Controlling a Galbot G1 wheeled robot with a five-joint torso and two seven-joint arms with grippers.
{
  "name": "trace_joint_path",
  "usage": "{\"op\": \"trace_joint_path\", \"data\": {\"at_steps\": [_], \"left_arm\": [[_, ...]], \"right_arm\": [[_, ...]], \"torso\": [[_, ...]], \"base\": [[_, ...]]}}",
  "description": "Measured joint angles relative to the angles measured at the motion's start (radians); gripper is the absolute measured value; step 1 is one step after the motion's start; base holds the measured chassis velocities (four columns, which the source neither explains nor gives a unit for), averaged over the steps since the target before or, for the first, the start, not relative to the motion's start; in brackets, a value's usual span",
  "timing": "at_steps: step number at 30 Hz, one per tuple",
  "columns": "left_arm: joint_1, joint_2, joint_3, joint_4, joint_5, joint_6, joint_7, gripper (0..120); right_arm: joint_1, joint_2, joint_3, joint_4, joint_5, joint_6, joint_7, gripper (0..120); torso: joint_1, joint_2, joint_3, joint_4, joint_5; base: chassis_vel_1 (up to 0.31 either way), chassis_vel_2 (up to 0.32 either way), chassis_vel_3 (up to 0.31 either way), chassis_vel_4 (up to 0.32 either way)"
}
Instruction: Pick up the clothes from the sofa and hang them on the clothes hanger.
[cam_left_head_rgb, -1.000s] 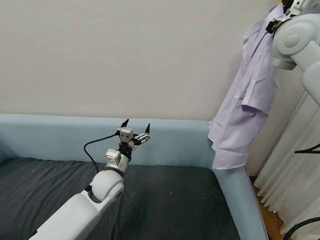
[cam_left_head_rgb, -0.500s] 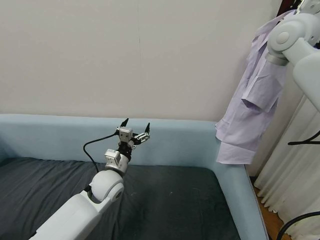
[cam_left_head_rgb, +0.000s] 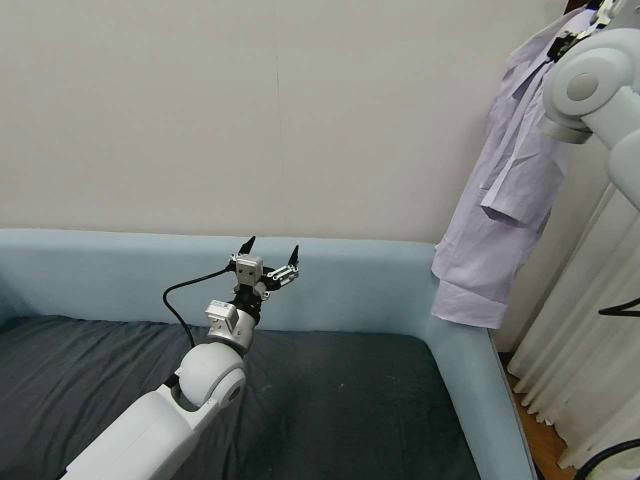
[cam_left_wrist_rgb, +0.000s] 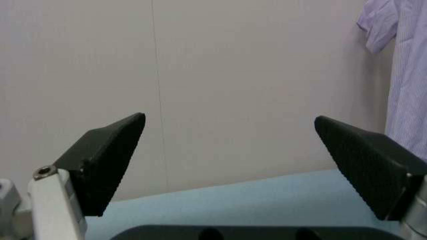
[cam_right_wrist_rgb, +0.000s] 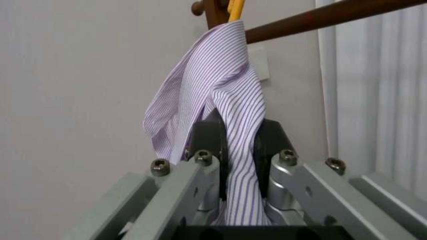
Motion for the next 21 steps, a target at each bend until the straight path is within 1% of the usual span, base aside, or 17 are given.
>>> {"op": "trace_joint_path", "data": {"at_steps": [4, 5, 7, 10, 11, 13, 16, 18, 21], "left_arm": [[0.007, 0.002, -0.002, -0.014, 0.0, 0.003, 0.0, 100], [0.007, 0.002, -0.002, -0.014, 0.0, 0.003, 0.0, 100], [0.011, 0.002, -0.003, -0.02, 0.001, 0.004, 0.0, 100], [0.022, 0.001, -0.006, -0.03, 0.003, 0.006, 0.0, 100], [0.022, 0.001, -0.006, -0.03, 0.003, 0.006, 0.0, 100], [0.032, 0.001, -0.01, -0.038, 0.005, 0.007, 0.0, 100], [0.043, 0.008, -0.016, -0.05, 0.006, 0.008, 0.0, 100], [0.046, 0.012, -0.018, -0.053, 0.006, 0.008, 0.0, 100], [0.048, 0.027, -0.025, -0.058, 0.006, 0.008, 0.0, 100]], "right_arm": [[0.0, -0.055, -0.017, 0.063, 0.004, -0.033, 0.04, 7], [0.0, -0.055, -0.017, 0.063, 0.004, -0.033, 0.04, 7], [0.002, -0.085, -0.024, 0.091, 0.01, -0.046, 0.046, 7], [0.004, -0.135, -0.032, 0.131, 0.02, -0.068, 0.044, 7], [0.004, -0.135, -0.032, 0.131, 0.02, -0.068, 0.044, 7], [0.003, -0.169, -0.039, 0.151, 0.017, -0.081, 0.036, 7], [-0.004, -0.194, -0.041, 0.174, 0.014, -0.09, 0.036, 7], [-0.006, -0.203, -0.041, 0.182, 0.017, -0.091, 0.038, 7], [-0.033, -0.244, -0.021, 0.224, 0.026, -0.094, 0.032, 7]], "torso": [[0.0, 0.0, 0.0, 0.0, 0.0002], [0.0, 0.0, 0.0, 0.0, 0.0002], [0.0, 0.0, 0.0, 0.0, 0.0002], [0.0, 0.0, 0.0, 0.0, 0.0002], [0.0, 0.0, 0.0, 0.0, 0.0002], [0.0, 0.0, 0.0, -0.0001, 0.0002], [0.0, 0.0, 0.0, 0.0001, 0.0001], [0.0, 0.0, 0.0, 0.0002, 0.0], [0.0, 0.0, 0.0, -0.0001, 0.0001]], "base": [[0.0, 0.0, 0.0, 0.0], [0.0, 0.0, 0.0, 0.0], [0.0, 0.0, 0.0, 0.0], [0.0, 0.0, 0.0, 0.0], [0.0, 0.0, 0.0, 0.0], [0.0, 0.0, 0.0, 0.0], [0.0, 0.0, 0.0, 0.0], [0.0, 0.0, 0.0, 0.0], [0.0, 0.0, 0.0, 0.0]]}}
